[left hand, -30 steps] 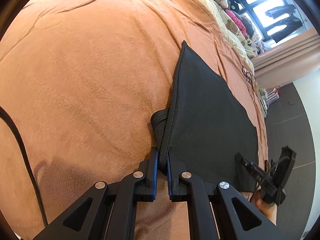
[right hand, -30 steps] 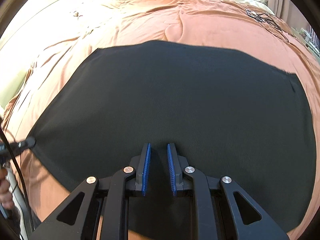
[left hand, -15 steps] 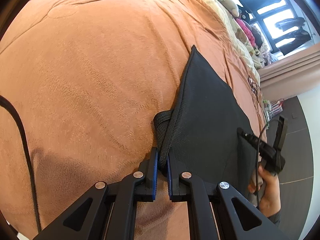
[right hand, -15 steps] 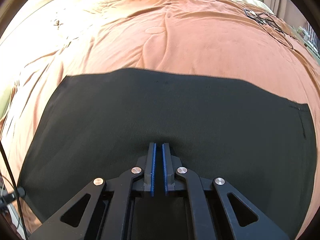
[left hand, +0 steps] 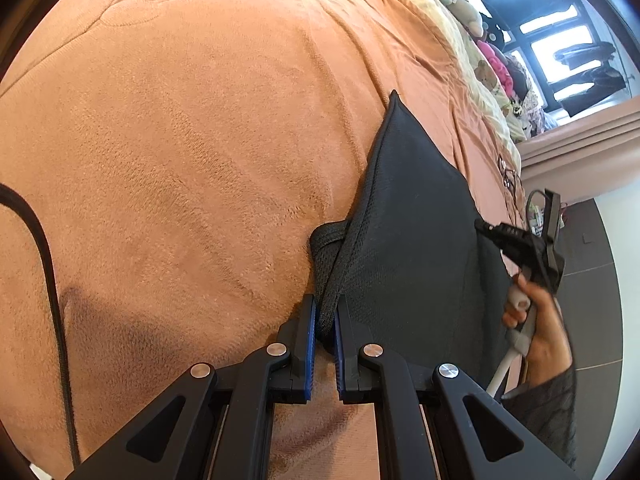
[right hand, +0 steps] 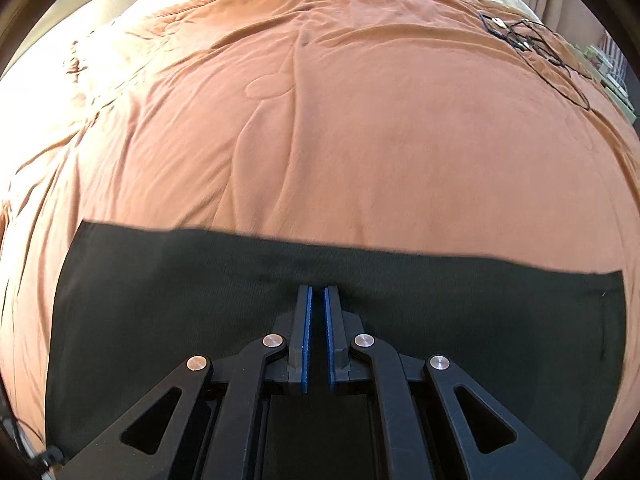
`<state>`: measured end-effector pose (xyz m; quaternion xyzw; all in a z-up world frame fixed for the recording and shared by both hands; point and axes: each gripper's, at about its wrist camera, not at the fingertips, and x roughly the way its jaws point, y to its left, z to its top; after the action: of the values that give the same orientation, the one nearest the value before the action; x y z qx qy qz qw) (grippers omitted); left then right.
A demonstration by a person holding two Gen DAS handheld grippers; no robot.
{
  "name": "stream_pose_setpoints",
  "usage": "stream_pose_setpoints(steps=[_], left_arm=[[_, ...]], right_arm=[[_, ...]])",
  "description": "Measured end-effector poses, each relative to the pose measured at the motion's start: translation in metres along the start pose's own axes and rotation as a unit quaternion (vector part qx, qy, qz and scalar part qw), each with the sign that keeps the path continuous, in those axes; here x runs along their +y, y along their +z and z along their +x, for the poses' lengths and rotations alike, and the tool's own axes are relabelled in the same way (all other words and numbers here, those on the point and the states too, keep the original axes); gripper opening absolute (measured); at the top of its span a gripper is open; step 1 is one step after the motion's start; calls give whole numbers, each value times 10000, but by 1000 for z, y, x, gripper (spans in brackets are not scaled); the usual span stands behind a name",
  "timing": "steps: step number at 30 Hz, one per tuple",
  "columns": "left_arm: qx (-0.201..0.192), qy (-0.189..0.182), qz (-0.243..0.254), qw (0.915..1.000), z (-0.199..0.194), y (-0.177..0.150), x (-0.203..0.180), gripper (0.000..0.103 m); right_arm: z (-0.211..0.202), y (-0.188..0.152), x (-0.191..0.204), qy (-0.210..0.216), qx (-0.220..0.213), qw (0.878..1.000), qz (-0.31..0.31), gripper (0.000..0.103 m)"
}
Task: Fold small clothes
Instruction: 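Lift the gripped hem and fold it over toward the collar with both grippers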
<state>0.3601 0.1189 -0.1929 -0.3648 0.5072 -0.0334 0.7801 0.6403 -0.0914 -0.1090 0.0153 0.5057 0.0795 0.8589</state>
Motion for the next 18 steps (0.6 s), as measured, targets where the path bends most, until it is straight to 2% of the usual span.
stream_pose_setpoints(steps=[3,7,18], left_arm=[[4,-19,-1,10000,0,1,-2,8],[-17,-165,0,9999,-5,2,-3,8],[-209,-569,219,9979,-29,7,-40,8]], right_arm=[[-9,6,-4,41,-48,9999,106,3],[-35,-10,2,271,-165,9995,-36,3],[-68,-106,-7,1113,91,9937,99,3]])
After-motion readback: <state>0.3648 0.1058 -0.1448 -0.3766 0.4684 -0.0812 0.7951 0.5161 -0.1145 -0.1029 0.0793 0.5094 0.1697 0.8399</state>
